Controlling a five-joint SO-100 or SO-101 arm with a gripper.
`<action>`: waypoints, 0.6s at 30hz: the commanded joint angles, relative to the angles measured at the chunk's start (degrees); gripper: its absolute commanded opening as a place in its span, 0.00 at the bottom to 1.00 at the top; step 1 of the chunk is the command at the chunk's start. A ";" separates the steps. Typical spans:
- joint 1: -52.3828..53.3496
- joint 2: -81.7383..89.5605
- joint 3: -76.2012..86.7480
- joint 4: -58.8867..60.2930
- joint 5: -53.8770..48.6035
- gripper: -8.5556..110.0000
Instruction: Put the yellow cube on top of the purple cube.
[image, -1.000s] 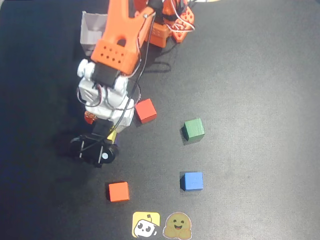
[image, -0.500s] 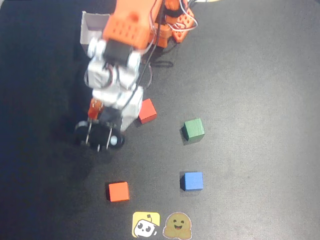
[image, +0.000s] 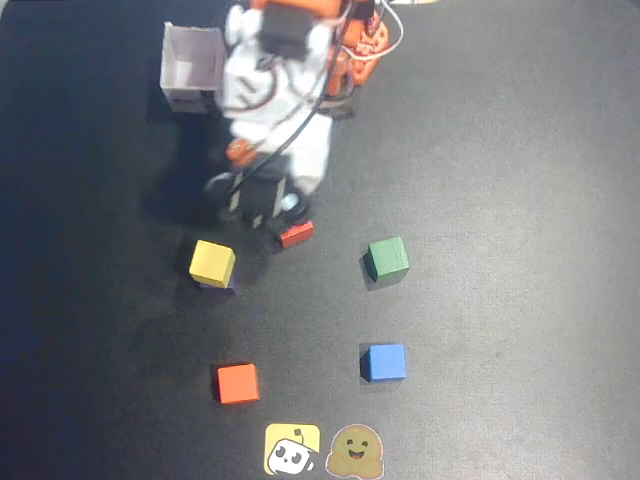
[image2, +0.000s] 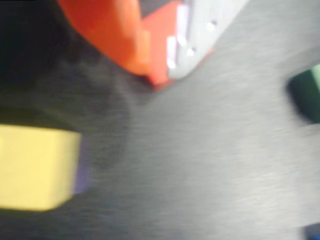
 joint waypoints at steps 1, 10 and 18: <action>-2.64 9.58 6.06 -2.11 1.05 0.07; -7.29 36.91 22.68 2.46 1.05 0.08; -8.44 37.00 22.76 5.71 -1.23 0.08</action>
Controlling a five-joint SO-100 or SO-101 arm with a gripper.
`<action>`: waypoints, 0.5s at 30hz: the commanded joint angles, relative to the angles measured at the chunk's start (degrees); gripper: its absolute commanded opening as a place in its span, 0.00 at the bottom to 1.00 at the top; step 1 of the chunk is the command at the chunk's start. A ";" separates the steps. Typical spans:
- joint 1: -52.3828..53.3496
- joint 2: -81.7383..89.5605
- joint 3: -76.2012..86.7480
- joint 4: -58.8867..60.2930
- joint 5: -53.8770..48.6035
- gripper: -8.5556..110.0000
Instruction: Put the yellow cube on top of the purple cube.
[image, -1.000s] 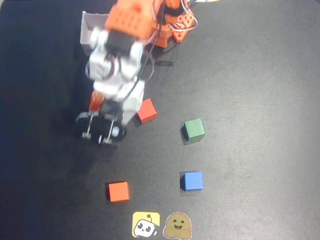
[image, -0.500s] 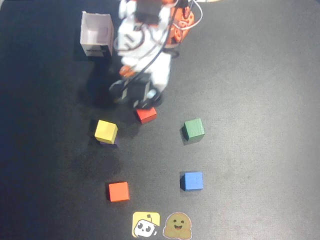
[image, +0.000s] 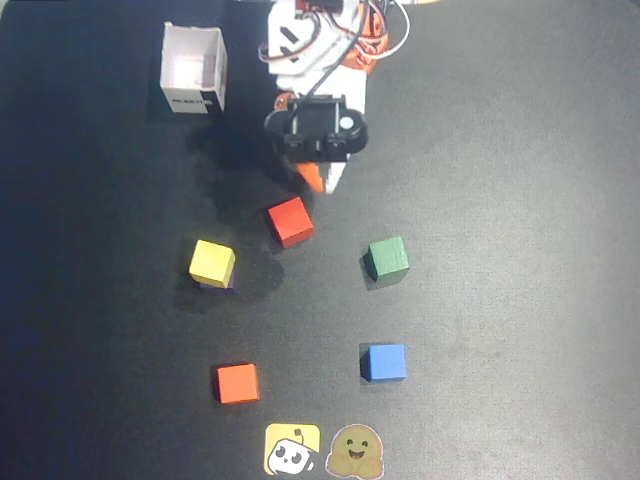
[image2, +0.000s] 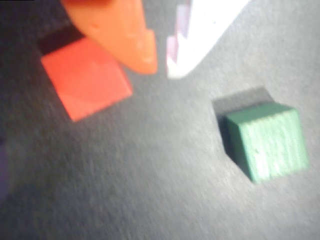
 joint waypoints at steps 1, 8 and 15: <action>-0.26 0.62 -0.18 2.29 -3.43 0.08; -0.88 0.62 -0.18 10.20 -7.29 0.08; -0.62 0.62 -0.18 10.02 -12.48 0.07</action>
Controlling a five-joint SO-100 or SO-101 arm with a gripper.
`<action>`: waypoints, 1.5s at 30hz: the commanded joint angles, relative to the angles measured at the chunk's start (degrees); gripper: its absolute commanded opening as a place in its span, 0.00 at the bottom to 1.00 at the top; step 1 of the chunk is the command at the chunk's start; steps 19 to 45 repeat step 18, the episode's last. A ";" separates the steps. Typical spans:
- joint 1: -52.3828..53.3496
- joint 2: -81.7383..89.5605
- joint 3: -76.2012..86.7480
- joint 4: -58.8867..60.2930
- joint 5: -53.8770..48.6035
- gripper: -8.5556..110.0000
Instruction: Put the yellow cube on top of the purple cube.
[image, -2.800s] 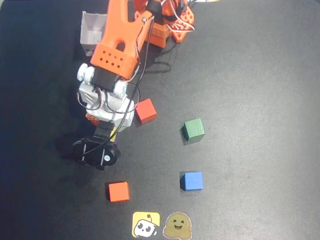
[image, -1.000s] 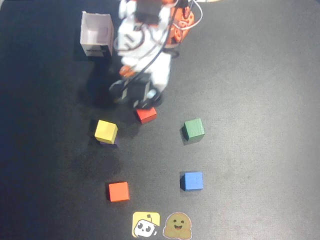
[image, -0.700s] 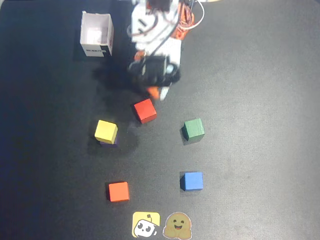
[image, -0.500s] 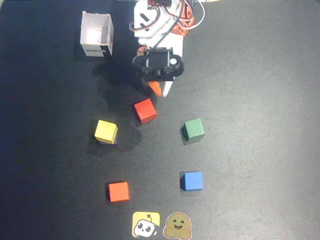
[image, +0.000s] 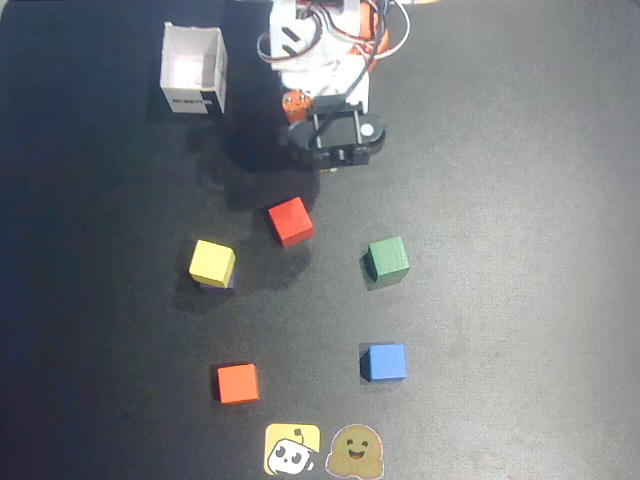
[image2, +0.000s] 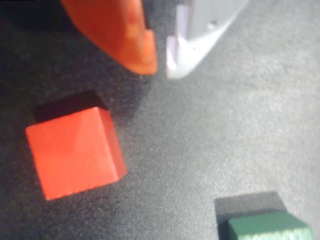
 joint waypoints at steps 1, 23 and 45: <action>-0.26 0.62 -0.18 0.18 -1.32 0.07; 0.00 0.62 -0.18 0.26 3.43 0.07; 0.00 0.62 -0.18 0.26 3.43 0.07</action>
